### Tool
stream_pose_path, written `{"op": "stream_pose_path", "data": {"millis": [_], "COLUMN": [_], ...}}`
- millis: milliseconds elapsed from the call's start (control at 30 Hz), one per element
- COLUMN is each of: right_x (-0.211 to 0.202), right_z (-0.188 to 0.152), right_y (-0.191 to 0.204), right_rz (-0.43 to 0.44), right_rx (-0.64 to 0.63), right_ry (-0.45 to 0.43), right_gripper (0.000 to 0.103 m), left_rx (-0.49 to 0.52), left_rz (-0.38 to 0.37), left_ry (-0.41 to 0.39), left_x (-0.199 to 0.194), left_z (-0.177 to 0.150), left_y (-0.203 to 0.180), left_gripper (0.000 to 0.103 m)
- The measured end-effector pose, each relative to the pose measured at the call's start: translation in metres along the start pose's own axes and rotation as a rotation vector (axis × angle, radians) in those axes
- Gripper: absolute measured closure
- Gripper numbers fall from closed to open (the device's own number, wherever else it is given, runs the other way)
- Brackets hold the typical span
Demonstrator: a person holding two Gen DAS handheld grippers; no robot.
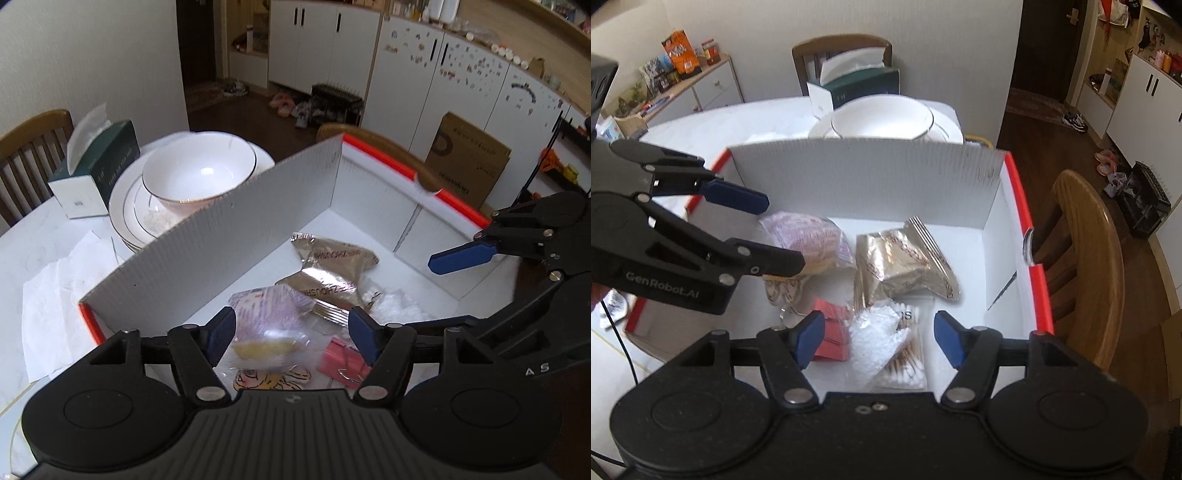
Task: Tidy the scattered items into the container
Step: 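Open both tools to drop the bead bag and snack bag into the box, then withdraw both tools from the box toward the remaining table items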
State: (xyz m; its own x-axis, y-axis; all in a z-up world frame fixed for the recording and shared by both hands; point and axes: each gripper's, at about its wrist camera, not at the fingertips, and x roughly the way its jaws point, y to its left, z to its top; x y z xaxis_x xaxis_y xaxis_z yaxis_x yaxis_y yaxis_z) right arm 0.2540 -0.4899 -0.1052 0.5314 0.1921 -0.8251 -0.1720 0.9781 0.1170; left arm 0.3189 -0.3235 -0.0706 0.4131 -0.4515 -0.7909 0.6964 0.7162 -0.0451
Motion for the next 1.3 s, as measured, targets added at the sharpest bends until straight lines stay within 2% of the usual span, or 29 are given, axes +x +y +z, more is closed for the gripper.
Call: {"op": "stream_pose_path", "data": {"millis": [200,367,567,633,967,1100,1300], "right_x": [-0.023,-0.039,-0.053,-0.056,-0.065,-0.066,-0.064], "right_z": [0.003,0.003,0.004,0.005,0.003,-0.001,-0.001], "right_y": [0.005,0.013,0.035,0.044,0.101,0.125,0.162], "right_rz": [0.015,0.031,0.038,0.039,0.021,0.023,0.043], "right_rx": [0.019,0.060,0.071,0.063,-0.005,-0.026,-0.023], "right_ry": [-0.049,-0.085,-0.128,-0.142,-0.206,-0.207,-0.209], "right_gripper": [0.032,0.022,0.014,0.012,0.007,0.007,0.007], "left_rx": [-0.012,-0.023,-0.040,-0.038,-0.063,-0.082,-0.149], "left_rz": [-0.008,-0.016,-0.014,-0.009,0.029,0.059,0.086], "left_ry": [-0.052,-0.106,-0.164,-0.184,-0.271,-0.306,-0.331], "left_x": [-0.027,-0.056,-0.091,-0.102,-0.150,-0.172,-0.199], "left_z": [-0.008,-0.017,-0.034,-0.040,-0.076,-0.095,-0.127], "left_y": [0.001,0.005,0.010,0.011,0.031,0.046,0.075], "left_gripper": [0.037,0.037,0.036,0.033,0.028,0.021,0.020]}}
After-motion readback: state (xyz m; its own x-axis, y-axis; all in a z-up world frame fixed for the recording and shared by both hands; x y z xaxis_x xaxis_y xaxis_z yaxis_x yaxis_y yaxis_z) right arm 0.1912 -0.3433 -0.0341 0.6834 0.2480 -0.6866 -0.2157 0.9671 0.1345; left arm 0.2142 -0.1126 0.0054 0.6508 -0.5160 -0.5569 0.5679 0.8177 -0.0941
